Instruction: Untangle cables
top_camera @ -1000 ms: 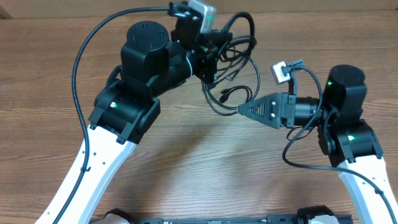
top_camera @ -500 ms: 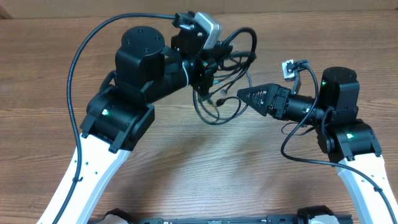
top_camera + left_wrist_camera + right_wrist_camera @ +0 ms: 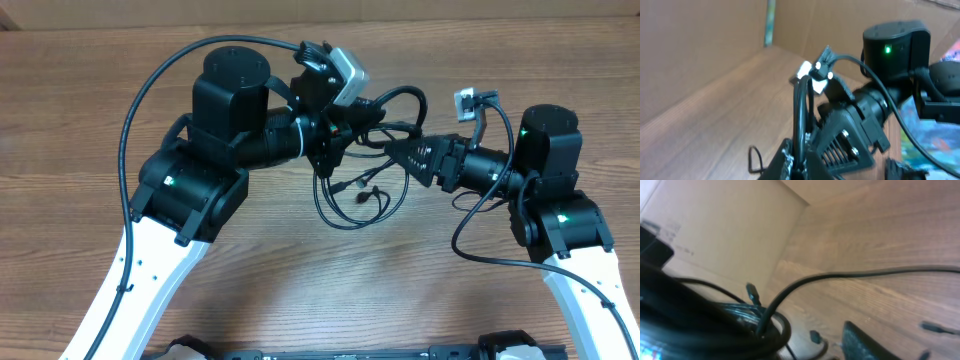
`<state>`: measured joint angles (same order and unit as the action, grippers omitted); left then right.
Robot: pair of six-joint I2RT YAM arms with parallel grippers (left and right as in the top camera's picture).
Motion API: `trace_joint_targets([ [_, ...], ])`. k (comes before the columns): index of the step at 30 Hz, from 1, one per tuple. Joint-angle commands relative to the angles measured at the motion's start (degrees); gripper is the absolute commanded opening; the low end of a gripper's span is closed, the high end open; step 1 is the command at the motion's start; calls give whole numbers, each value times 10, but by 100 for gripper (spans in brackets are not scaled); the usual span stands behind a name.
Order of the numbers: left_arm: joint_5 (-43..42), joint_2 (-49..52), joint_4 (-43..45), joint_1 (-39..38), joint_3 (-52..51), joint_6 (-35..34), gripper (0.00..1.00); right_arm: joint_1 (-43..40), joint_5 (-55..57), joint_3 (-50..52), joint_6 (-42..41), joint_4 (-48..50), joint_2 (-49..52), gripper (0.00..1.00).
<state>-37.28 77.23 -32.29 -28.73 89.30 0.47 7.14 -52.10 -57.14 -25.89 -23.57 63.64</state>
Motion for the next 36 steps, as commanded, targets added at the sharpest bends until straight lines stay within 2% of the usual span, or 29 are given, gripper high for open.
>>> trace_joint_targets([
  [1, 4, -12, -5, 3, 13, 12, 4, -1, 5, -2, 7, 0, -5, 47],
  [3, 13, -12, -7, 3, 13, 10, 4, -1, 4, -2, 7, -8, -5, 43],
  [8, 47, -12, -5, 3, 13, -10, 4, -1, 4, -2, 7, -29, -5, 40],
  [12, 79, -12, -5, 3, 13, -24, 4, -1, -4, -2, 7, -31, -5, 40],
  [18, 82, -12, 0, 3, 13, -27, 4, -1, -16, -2, 7, -31, -5, 38],
  [23, 54, -4, 21, 2, 13, -76, 4, -1, -31, -2, 7, -30, -5, 24],
  [29, 42, 13, 7, 2, 13, -78, 4, -1, -39, -2, 7, -29, -5, 4],
  [36, 49, 14, 16, 2, 13, -78, 4, -1, -56, -2, 7, -28, -6, 4],
])
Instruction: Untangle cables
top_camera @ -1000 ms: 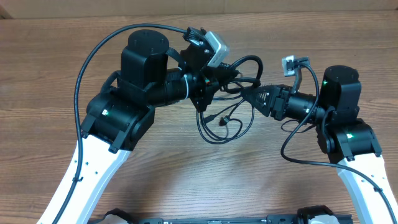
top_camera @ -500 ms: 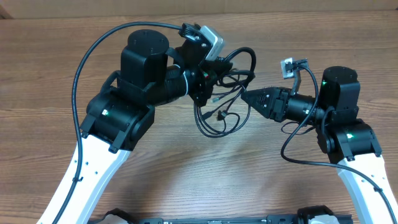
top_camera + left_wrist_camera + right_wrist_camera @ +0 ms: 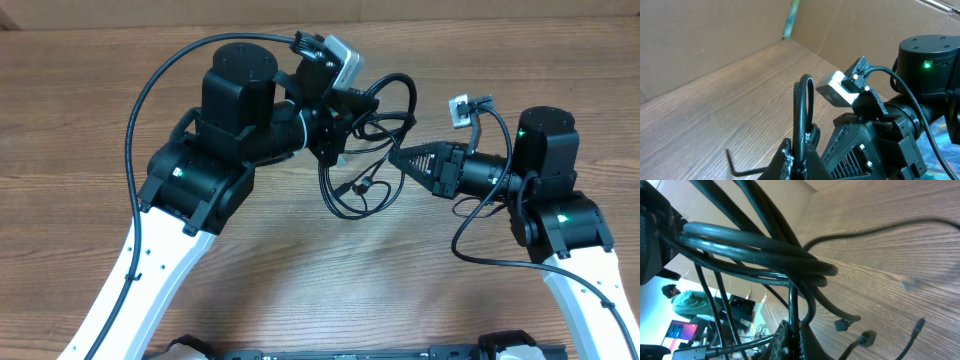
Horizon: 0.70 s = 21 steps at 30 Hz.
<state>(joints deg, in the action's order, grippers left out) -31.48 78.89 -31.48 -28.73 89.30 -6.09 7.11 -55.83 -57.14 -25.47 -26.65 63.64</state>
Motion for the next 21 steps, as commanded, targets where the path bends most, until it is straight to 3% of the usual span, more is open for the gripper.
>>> trace_joint_targets([
  [1, -5, -2, 7, 2, 13, -13, 4, -1, -26, -2, 2, 6, -6, 4],
  [21, 201, -2, -25, 2, 13, -181, 4, -1, -245, -2, 2, 163, -17, 4],
])
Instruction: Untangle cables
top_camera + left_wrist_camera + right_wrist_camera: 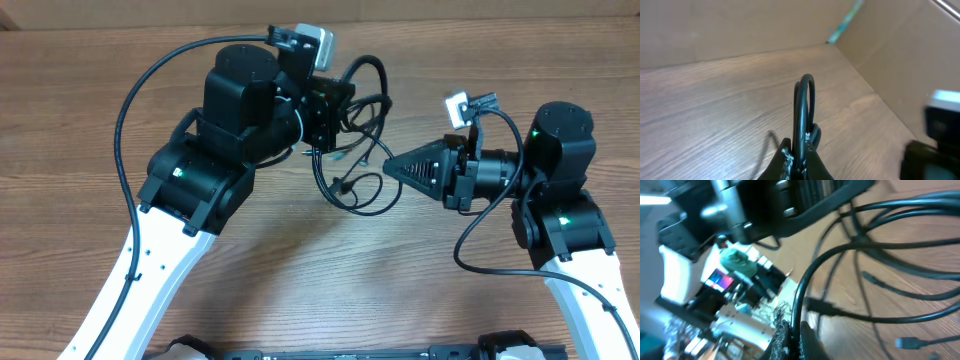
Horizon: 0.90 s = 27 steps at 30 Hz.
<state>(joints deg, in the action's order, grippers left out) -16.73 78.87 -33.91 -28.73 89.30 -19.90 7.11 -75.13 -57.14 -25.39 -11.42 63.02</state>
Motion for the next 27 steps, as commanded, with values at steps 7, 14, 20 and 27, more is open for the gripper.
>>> trace_joint_targets([
  [7, 161, -2, -66, 2, 13, -130, 4, -1, -75, -2, 2, 57, -24, 4],
  [14, 233, -2, -103, 2, 13, -217, 4, -1, -75, -2, 2, 98, -62, 4],
  [20, 282, -2, -123, 2, 13, -308, 4, -1, -75, -2, 2, 99, -87, 4],
  [27, 307, -2, -143, 2, 13, -359, 4, -1, -68, -2, -1, 97, -93, 4],
])
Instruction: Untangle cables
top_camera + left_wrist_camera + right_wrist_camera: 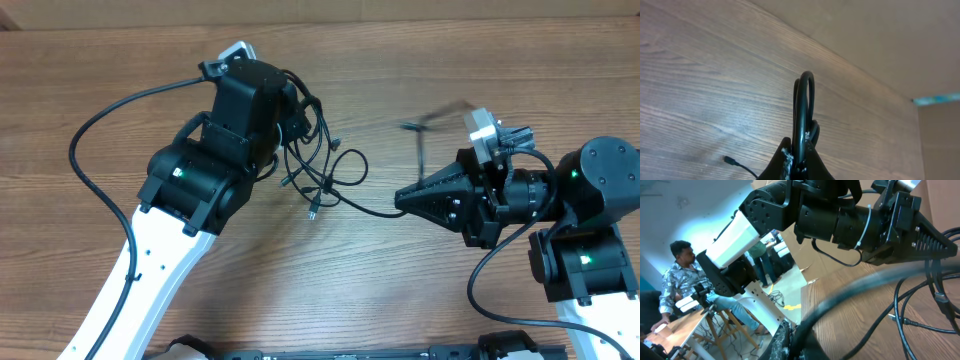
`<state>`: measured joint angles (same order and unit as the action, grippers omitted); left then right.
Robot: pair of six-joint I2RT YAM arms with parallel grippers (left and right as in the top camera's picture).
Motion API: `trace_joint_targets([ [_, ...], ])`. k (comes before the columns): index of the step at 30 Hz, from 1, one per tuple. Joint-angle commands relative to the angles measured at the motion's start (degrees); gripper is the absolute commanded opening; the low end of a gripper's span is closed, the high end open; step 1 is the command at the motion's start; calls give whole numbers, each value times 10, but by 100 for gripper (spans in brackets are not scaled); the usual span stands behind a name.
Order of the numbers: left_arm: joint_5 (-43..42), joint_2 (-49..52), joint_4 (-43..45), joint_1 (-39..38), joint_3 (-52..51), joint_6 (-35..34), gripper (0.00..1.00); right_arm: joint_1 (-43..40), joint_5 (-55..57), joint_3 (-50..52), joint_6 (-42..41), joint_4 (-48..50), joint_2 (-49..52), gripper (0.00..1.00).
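Note:
A tangle of black cables [318,165] hangs and lies left of the table's middle. My left gripper [303,112] is shut on a looped bundle of them; the loop [804,100] rises straight out of the left gripper [800,146]. One black strand [365,208] runs from the tangle to my right gripper [400,200], which is shut on it. In the right wrist view that strand [850,290] leaves the right gripper [792,330] blurred, toward the tangle [935,287]. A loose cable end [432,115] shows blurred above the right arm.
The wooden table [100,60] ends at a cardboard wall [400,8] along the far side. The left arm's own supply cable [85,150] arcs out to the left. A loose connector [730,160] lies on the wood below the left gripper.
The left gripper has moved left and turned with its bundle. The right gripper has moved right and toward the near edge. The gap between them is wider, with one strand spanning it.
First both grippers met at the tangle, the left shut on the bundle, the right open against it. Then the right was shut on one strand. Each later moment shows the grippers farther apart, and now that strand is drawn out of the tangle.

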<state>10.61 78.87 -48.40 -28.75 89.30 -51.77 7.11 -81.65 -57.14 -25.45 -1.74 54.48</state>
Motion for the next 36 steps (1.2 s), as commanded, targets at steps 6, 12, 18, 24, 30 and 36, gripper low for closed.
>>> trace_joint_targets([
  [6, 30, -2, 8, 3, 13, -38, 4, -1, 27, -2, -2, -34, -7, 17],
  [12, -19, -2, 55, 2, 13, 25, 4, -1, 58, -2, -2, -85, -6, 77],
  [18, -61, -2, 94, 2, 13, 50, 4, -1, 58, -2, -1, -91, -2, 100],
  [24, -99, -2, 103, 3, 13, 56, 4, -1, 82, -2, -2, -94, 3, 100],
  [30, -177, -2, 134, 3, 13, 132, 4, -1, 175, -2, -1, -147, 11, 100],
  [36, -275, -2, 141, 2, 13, 282, 4, -1, 252, -2, 21, -193, 15, 100],
])
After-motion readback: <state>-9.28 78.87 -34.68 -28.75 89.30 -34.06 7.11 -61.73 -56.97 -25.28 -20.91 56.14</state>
